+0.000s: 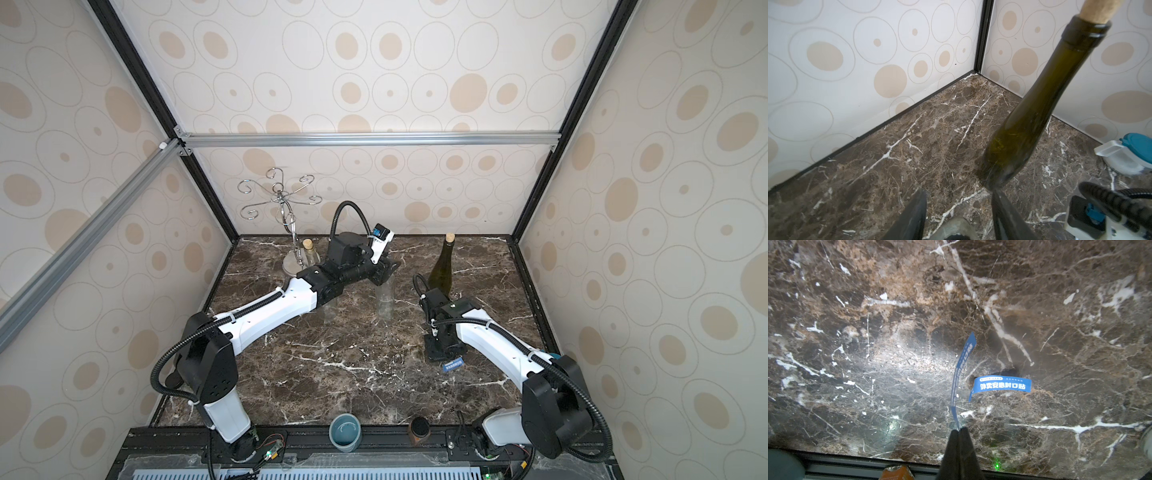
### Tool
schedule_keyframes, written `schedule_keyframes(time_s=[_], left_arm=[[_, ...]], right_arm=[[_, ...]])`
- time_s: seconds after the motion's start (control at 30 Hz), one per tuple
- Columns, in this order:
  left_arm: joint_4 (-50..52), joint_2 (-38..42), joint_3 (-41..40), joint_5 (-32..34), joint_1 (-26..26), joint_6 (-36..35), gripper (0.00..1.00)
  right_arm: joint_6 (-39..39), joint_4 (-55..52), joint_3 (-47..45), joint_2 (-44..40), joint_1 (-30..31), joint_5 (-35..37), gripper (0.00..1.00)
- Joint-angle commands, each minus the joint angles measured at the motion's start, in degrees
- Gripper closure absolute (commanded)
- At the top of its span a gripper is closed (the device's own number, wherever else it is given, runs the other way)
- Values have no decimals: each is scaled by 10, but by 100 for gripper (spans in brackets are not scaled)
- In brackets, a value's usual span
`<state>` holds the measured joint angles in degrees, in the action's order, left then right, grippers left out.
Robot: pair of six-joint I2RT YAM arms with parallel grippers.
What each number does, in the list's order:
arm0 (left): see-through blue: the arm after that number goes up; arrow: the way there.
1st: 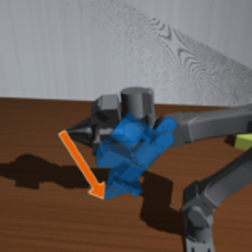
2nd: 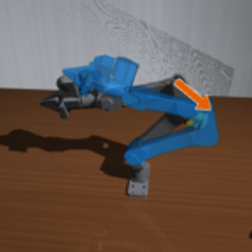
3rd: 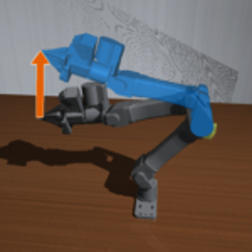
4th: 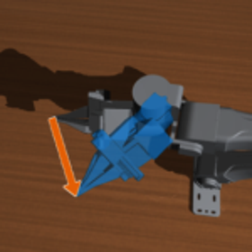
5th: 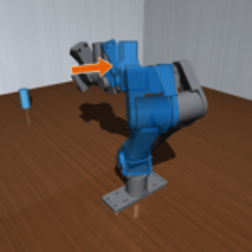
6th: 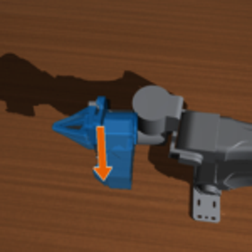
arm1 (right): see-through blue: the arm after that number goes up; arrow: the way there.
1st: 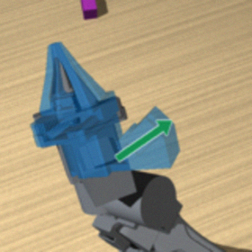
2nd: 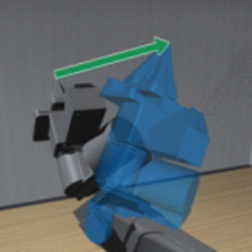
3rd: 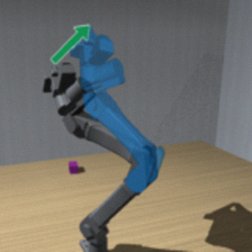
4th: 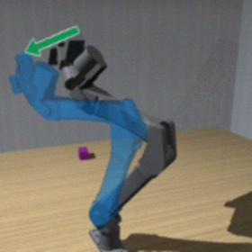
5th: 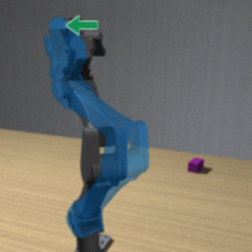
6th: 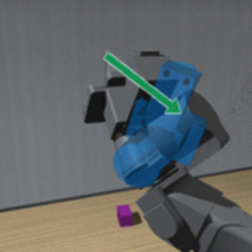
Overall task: Remove the label from the bottle
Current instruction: Place the bottle at the center of the board, then place the label at the center of the board.
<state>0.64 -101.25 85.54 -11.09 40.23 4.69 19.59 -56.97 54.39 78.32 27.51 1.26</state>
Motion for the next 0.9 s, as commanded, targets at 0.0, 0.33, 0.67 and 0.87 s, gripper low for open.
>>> schedule_keyframes(time_s=[0.0,0.33,0.67,0.87], left_arm=[[-21,22,11,-3,-3,-2,42],[-26,90,-19,2,-2,11,11],[-50,198,-102,22,-2,40,1],[-50,223,-130,24,-2,45,1]], right_arm=[[-7,-14,-7,-5,-3,-2,100],[-7,-31,-1,12,-3,-12,100],[2,-26,4,48,-3,-21,100],[2,-5,9,82,-3,-32,100]])
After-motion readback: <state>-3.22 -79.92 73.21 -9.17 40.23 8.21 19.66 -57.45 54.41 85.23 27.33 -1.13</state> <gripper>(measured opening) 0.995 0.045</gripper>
